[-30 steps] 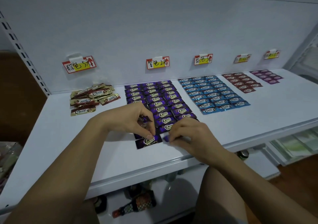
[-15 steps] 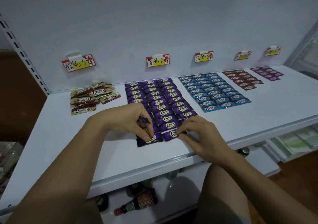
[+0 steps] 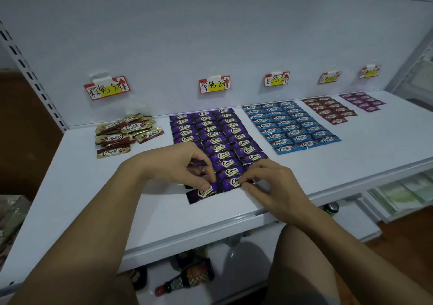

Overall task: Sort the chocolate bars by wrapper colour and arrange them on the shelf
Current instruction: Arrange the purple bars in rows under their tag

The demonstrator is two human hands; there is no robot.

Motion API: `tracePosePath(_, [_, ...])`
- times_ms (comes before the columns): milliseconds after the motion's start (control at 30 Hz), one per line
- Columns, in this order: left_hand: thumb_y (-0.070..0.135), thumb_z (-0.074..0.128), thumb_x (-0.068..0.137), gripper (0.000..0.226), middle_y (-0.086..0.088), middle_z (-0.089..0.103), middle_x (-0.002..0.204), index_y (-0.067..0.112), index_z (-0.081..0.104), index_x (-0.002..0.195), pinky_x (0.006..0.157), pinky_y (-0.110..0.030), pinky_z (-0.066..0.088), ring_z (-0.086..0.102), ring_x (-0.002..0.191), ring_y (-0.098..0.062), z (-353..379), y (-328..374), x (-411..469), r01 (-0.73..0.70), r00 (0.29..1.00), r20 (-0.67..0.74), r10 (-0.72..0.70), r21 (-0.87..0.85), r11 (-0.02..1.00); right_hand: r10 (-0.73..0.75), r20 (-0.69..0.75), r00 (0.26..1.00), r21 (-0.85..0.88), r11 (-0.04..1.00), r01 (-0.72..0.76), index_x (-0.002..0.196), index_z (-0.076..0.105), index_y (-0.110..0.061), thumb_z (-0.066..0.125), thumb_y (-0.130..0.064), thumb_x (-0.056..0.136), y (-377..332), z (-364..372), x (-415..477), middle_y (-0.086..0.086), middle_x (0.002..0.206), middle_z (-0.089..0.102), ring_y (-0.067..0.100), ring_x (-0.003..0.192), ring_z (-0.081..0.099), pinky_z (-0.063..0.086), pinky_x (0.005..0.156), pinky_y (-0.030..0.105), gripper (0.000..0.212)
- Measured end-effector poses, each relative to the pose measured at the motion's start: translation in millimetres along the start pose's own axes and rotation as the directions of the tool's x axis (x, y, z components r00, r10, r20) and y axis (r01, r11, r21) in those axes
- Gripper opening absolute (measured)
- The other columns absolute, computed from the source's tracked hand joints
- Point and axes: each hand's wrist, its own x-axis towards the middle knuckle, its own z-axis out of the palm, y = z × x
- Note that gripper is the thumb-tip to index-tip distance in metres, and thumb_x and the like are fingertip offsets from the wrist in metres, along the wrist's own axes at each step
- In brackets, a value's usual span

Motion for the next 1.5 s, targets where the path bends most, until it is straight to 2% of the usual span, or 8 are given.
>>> tracePosePath(333, [-0.01,0.052,0.087,0.054,-0.021,0.033,0.074,0.022,0.044,0.129,0.06,-0.039,0.034,0.03,0.064,-0.024,2.7,2.1,-1.1,-0.05,0.998,-0.04,0.045,-0.15,0.987,0.067,-0.117,0.991,0.37,0.929,-0.02,0.104,0.074,-0.02,0.08,-0.015,0.084,-47.4,6.7,53.4,-0.011,0.075,0.062,0.01,0.064,0.056,0.042,0.06,0.017,0.021])
tracePosePath(600, [0.004,0.062,0.098,0.029,0.018,0.065,0.085,0.015,0.054,0.123,0.062,-0.017,0.045,0.058,0.069,-0.001,-1.2,-3.9,0.3,-0.066,0.989,-0.139,0.049,-0.122,0.99,0.306,-0.135,0.943,0.572,0.801,-0.178,0.081,0.069,-0.015,0.07,-0.013,0.091,-45.2,28.3,60.8,-0.004,0.06,0.056,0.011,0.057,0.05,0.043,0.057,0.028,0.01])
tracePosePath(700, [0.01,0.052,0.105,0.008,0.01,0.059,0.071,0.004,0.056,0.104,0.054,-0.018,0.038,0.05,0.058,-0.007,-2.4,-5.0,0.9,-0.053,0.991,-0.134,0.024,-0.217,0.975,0.35,-0.149,0.925,0.61,0.769,-0.192,0.081,0.07,-0.017,0.071,-0.024,0.088,-37.9,22.4,62.9,0.005,0.075,0.071,0.027,0.072,0.067,0.057,0.069,0.046,0.01])
tracePosePath(833, [0.016,0.04,0.109,0.032,0.001,0.052,0.066,0.018,0.065,0.09,0.054,-0.021,0.037,0.045,0.06,-0.014,-1.7,-6.7,5.2,-0.097,0.978,-0.202,0.056,-0.202,0.975,0.351,-0.155,0.923,0.661,0.731,-0.167,0.085,0.071,-0.019,0.074,-0.029,0.085,-33.9,15.7,66.6,0.014,0.086,0.073,0.041,0.085,0.069,0.056,0.079,0.059,0.01])
tracePosePath(1100, [0.037,0.054,0.103,0.033,-0.01,0.061,0.063,0.025,0.072,0.079,0.057,-0.038,0.041,0.055,0.059,-0.029,15.1,-2.0,19.5,-0.094,0.881,-0.464,0.098,0.033,0.995,0.297,0.027,0.955,0.799,0.567,-0.199,0.102,0.065,0.0,0.069,0.0,0.09,-27.9,-7.1,59.7,0.021,0.1,0.073,0.026,0.088,0.071,0.059,0.075,0.035,0.012])
tracePosePath(1200, [0.032,0.062,0.099,0.02,0.008,0.069,0.074,0.023,0.074,0.087,0.065,-0.035,0.05,0.063,0.069,-0.011,31.6,2.9,27.5,-0.079,0.806,-0.558,0.196,0.228,0.971,0.234,0.037,0.972,0.731,0.657,-0.186,0.105,0.064,0.0,0.064,0.001,0.094,-13.5,-28.0,47.6,0.018,0.097,0.072,0.02,0.082,0.069,0.056,0.068,0.032,0.011])
tracePosePath(1367, [0.03,0.069,0.094,0.016,0.014,0.063,0.099,0.027,0.077,0.107,0.083,-0.026,0.05,0.057,0.093,-0.001,45.7,4.2,37.6,-0.16,0.852,-0.394,0.345,0.431,0.888,0.193,0.07,0.979,0.411,0.889,-0.205,0.124,0.061,-0.02,0.067,-0.009,0.095,21.8,-52.6,16.6,0.004,0.093,0.07,0.025,0.088,0.068,0.059,0.072,0.038,0.032])
tracePosePath(1500, [0.039,0.069,0.093,0.017,0.015,0.062,0.101,0.03,0.078,0.105,0.082,-0.034,0.051,0.056,0.093,-0.002,49.9,6.0,36.6,-0.188,0.864,-0.348,0.364,0.449,0.874,0.186,0.13,0.974,0.184,0.961,-0.208,0.095,0.069,-0.028,0.075,-0.015,0.088,37.2,-59.0,6.5,-0.009,0.088,0.071,0.018,0.082,0.067,0.055,0.065,0.04,0.016])
